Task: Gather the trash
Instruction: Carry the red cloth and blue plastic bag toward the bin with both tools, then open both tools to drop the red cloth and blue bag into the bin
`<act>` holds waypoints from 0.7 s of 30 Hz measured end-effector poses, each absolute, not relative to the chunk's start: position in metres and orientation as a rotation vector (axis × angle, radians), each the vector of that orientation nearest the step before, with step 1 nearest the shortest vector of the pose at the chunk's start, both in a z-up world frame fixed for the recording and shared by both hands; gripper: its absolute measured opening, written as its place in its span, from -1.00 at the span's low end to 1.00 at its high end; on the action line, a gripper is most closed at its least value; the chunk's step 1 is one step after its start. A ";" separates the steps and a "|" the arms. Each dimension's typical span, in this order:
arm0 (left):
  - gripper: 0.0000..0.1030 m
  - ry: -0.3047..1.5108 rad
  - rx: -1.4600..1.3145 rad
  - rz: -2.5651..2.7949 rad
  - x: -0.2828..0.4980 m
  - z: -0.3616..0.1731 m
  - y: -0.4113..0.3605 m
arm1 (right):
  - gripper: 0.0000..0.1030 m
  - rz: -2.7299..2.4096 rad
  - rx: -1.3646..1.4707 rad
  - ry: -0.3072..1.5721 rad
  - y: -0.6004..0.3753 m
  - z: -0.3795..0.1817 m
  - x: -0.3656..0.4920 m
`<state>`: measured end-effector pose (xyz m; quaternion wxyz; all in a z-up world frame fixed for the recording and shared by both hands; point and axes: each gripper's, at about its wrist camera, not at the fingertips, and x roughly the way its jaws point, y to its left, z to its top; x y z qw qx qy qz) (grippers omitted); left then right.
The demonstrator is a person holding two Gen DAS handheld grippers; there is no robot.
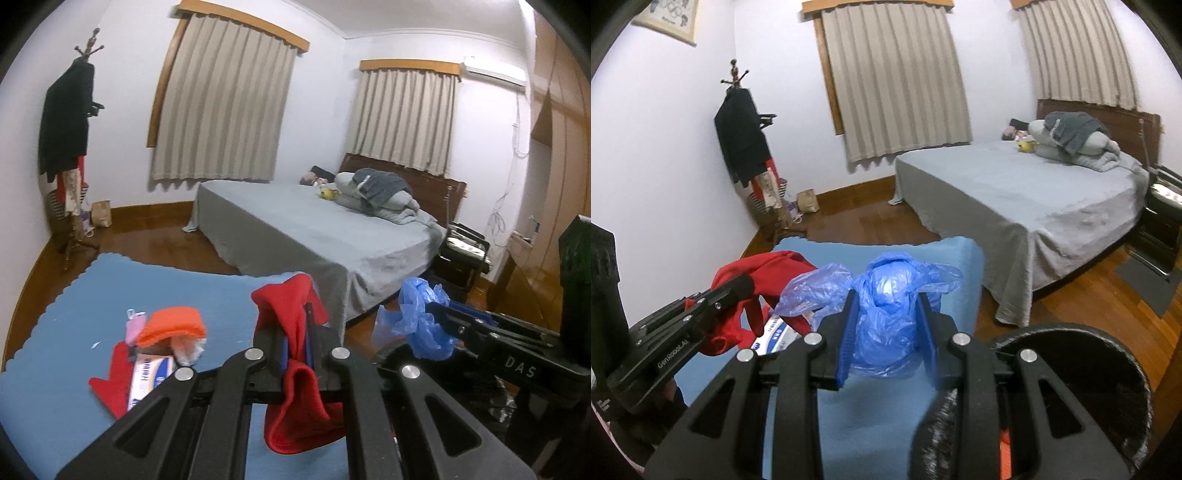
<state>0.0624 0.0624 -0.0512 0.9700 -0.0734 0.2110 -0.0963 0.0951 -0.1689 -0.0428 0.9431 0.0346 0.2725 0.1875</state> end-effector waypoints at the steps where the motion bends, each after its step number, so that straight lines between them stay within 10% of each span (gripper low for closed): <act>1: -0.87 0.424 -0.147 -0.206 0.062 -0.050 0.057 | -0.42 0.368 0.073 0.554 -0.175 -0.043 0.094; 21: -0.87 0.458 -0.066 -0.422 0.060 -0.057 -0.044 | -0.42 0.117 0.110 0.554 -0.284 -0.065 0.058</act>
